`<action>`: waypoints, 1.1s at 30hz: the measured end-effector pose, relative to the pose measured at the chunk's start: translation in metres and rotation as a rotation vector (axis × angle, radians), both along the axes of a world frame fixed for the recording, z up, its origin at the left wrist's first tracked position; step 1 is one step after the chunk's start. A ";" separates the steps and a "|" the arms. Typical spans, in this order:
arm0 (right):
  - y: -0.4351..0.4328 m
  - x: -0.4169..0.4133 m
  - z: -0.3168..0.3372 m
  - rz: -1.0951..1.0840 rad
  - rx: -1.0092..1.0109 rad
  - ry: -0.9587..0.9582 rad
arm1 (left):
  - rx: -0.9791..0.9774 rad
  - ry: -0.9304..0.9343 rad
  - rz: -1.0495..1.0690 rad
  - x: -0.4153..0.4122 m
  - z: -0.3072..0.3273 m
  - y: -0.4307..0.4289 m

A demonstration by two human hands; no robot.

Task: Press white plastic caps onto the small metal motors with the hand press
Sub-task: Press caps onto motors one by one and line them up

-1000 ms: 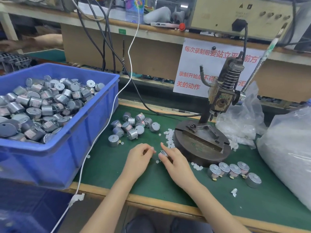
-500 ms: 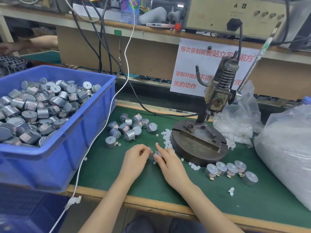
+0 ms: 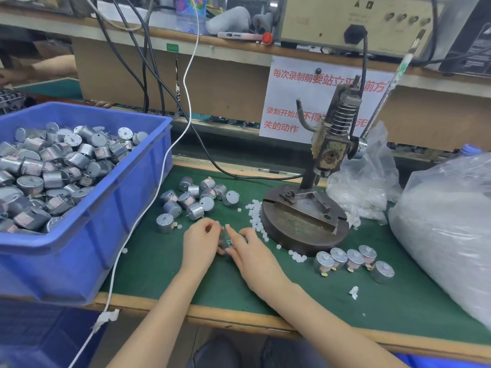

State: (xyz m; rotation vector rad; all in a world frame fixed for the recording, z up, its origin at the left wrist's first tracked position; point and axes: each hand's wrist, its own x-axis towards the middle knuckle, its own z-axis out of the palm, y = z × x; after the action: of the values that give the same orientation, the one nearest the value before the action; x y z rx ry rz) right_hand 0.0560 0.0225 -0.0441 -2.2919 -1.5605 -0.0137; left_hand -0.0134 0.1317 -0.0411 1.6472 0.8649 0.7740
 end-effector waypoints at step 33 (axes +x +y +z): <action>-0.047 0.041 0.069 -0.285 0.142 0.345 | 0.044 -0.008 -0.020 0.000 -0.006 -0.001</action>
State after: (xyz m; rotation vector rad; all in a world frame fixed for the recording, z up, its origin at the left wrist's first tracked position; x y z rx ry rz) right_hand 0.0973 -0.0244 0.0251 -2.2405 -1.0247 0.1810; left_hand -0.0134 0.1308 -0.0467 1.6881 0.8295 0.7906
